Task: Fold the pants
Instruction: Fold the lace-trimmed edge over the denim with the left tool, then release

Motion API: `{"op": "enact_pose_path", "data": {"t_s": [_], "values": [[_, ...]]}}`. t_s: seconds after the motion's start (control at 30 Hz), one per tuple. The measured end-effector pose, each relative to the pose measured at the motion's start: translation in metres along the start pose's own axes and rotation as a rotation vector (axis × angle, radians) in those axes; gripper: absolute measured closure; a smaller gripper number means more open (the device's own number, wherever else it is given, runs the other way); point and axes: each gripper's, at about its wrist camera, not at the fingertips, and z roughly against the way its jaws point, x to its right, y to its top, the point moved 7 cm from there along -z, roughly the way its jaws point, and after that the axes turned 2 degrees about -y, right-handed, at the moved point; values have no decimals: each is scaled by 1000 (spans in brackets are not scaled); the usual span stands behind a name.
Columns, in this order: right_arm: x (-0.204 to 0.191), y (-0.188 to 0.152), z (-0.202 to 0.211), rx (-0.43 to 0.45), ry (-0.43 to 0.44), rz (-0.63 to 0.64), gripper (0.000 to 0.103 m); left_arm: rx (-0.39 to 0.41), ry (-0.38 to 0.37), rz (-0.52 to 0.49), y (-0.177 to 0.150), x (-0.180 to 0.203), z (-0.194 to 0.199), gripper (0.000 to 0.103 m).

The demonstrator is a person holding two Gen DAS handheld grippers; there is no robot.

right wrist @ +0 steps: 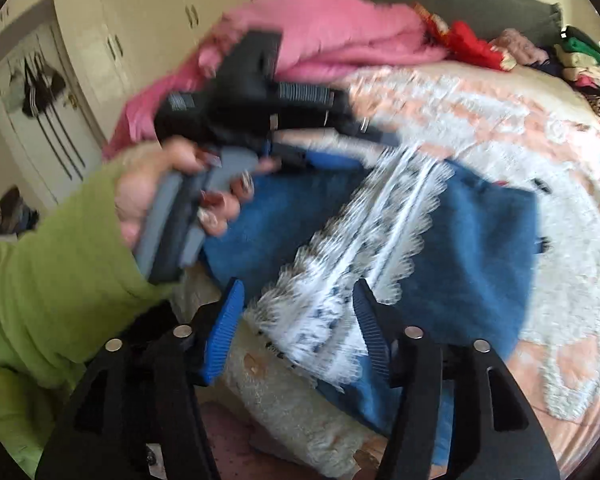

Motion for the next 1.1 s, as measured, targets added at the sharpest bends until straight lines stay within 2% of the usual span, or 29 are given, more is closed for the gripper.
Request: {"op": "enact_pose_path", "data": {"t_s": [0.1, 0.17, 0.2, 0.23, 0.27, 0.4, 0.5, 0.6, 0.63, 0.7, 0.8, 0.83, 0.87, 1.0, 1.1], "values": [[28, 0, 15, 33, -62, -45, 42, -32, 55, 11, -2, -3, -12, 41], [49, -2, 14, 27, -98, -98, 42, -29, 86, 6, -1, -1, -17, 42], [56, -4, 14, 21, -111, -117, 42, -32, 98, -3, -1, 0, -19, 50], [63, -6, 12, 9, -134, -134, 42, -40, 109, -19, -1, 5, -23, 66], [62, -15, 15, -1, -151, -141, 42, -47, 109, -23, -1, 6, -25, 94], [76, -16, 6, -39, -199, -132, 42, 14, 103, -55, 7, 19, -10, 94], [81, -15, -10, -69, -222, -112, 42, 47, 163, -93, 13, 15, -3, 94], [88, -19, -33, -122, -259, -110, 42, 1, 193, -74, 11, -1, -17, 89], [89, -22, -38, -130, -263, -117, 42, -11, 210, -66, 9, -7, -20, 83], [91, -19, -45, -125, -266, -115, 42, -8, 205, -57, 7, -9, -16, 79], [90, -17, -34, -95, -238, -131, 41, 15, 220, -70, 4, -4, -1, 68], [88, -18, -26, -81, -227, -141, 36, 25, 228, -85, 2, -1, 7, 66], [88, -16, -17, -55, -215, -160, 27, 32, 232, -94, 0, 1, 12, 62], [86, -12, 8, -4, -211, -179, 26, 57, 243, -118, -14, 15, 35, 51], [84, -14, 24, 18, -220, -175, 26, 54, 259, -128, -29, 21, 46, 49]]}}
